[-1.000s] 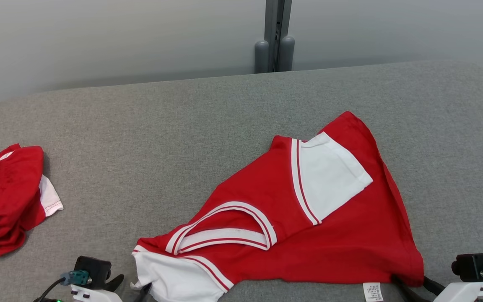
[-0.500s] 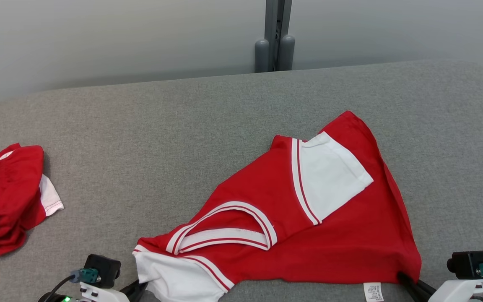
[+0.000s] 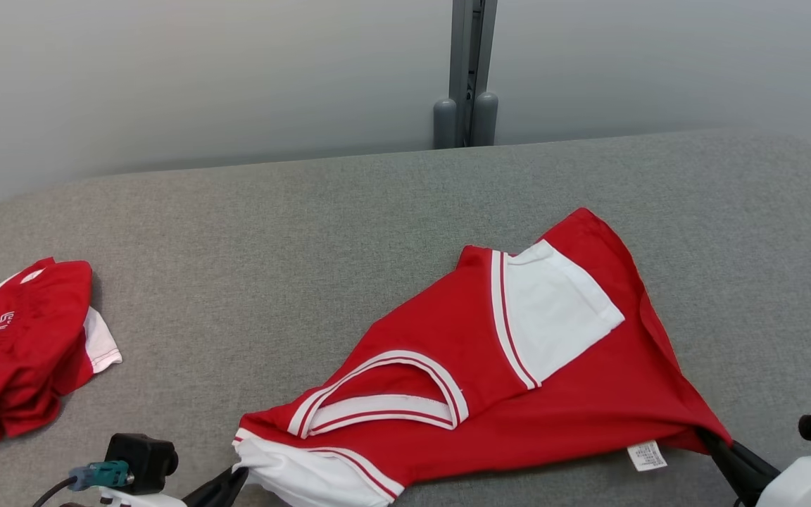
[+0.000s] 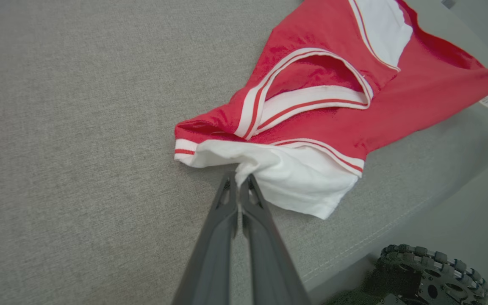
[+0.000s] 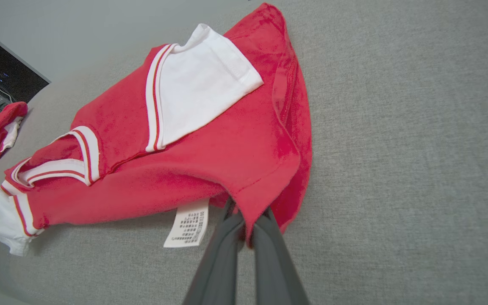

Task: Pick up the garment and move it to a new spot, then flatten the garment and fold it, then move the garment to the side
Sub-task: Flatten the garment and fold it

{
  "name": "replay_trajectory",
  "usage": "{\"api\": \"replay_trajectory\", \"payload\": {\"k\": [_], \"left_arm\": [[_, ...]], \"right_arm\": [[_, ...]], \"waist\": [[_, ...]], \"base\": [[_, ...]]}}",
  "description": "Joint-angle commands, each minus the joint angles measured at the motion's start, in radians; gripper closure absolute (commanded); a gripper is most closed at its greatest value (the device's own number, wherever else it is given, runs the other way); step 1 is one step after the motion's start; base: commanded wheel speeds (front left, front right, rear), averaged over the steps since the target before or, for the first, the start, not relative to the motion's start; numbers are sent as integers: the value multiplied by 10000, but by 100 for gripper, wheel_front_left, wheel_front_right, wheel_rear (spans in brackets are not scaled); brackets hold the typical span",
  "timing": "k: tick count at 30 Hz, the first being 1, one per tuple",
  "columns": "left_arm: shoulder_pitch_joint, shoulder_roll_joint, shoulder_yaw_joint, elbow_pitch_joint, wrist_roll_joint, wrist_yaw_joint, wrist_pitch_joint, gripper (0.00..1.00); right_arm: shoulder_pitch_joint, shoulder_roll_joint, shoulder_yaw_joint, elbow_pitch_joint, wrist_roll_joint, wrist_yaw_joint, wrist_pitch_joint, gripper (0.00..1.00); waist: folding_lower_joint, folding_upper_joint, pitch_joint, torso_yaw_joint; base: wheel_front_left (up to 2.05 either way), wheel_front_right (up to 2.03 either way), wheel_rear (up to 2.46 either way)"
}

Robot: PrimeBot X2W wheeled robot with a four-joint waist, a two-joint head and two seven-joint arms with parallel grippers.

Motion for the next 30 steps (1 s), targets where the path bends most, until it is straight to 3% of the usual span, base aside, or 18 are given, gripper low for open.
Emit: {"api": "replay_trajectory", "payload": {"k": [1, 7, 14, 22, 24, 30], "left_arm": [[179, 141, 145, -397, -89, 129, 90, 100], [-238, 227, 246, -1601, -660, 20, 289, 100], [-2905, 594, 262, -662, -1862, -275, 466, 100], [-7165, 1069, -66, 1164, -2516, -309, 1236, 100], [-8477, 926, 53, 1862, -2695, -292, 1377, 100], [-13110, 304, 88, 4273, -2241, -23, 1392, 100]], "right_arm": [[185, -161, -182, -237, 37, 1, 26, 100], [95, -263, -483, -1104, 48, 1, 158, 100], [-1811, -389, 4, -1505, 818, 1, 551, 100], [-5554, -995, 724, -968, 1992, 3, 774, 100], [-6791, -1391, 1038, -603, 1850, 1, 918, 100], [-11100, -1456, 1245, 393, 3204, 3, 804, 100]], "waist": [[0, -1, -79, 10], [0, -1, -108, 84], [0, -1, 597, 37], [0, -1, 2356, 12], [0, -1, 2959, 48], [0, -1, 4962, 310]], "base": [[0, 0, 0], [0, 0, 0], [0, 0, 0], [0, 0, 0], [0, 0, 0], [0, 0, 0]]}}
